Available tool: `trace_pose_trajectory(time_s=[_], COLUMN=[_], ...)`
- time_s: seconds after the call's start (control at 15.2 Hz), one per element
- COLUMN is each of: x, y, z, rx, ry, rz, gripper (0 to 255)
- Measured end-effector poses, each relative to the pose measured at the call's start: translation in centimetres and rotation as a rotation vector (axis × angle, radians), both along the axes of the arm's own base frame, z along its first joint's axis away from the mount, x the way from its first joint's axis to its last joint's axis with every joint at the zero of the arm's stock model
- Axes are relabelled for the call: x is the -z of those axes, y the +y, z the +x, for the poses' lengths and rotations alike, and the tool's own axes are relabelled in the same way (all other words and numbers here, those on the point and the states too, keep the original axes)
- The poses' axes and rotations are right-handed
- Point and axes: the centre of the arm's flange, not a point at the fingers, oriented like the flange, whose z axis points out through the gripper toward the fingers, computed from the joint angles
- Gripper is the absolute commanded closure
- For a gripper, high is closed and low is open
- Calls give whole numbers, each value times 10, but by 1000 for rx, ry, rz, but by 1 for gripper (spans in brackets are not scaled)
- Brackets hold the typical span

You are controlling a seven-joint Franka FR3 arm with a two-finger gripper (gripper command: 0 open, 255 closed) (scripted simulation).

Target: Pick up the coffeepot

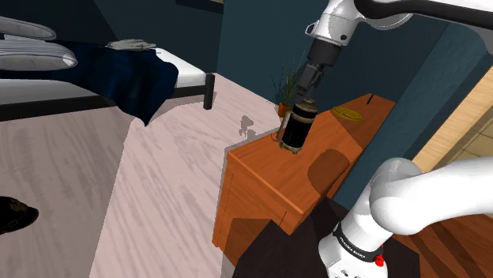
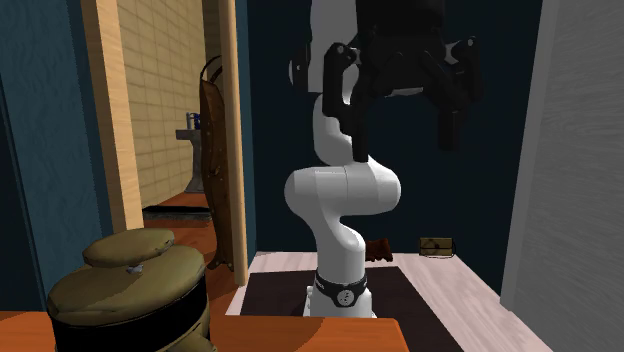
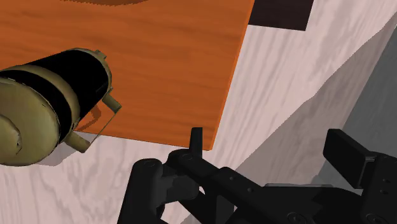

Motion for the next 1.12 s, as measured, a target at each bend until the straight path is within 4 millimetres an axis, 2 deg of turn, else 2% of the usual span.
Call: trace_pose_trajectory(time_s=[0.07, 0.2, 1.12], x=[0, 1, 19], y=[0, -15, -186], z=[0, 4, 37], rx=[0, 2, 11], ry=[0, -2, -31], rz=[0, -3, -48], gripper=[0, 0, 0])
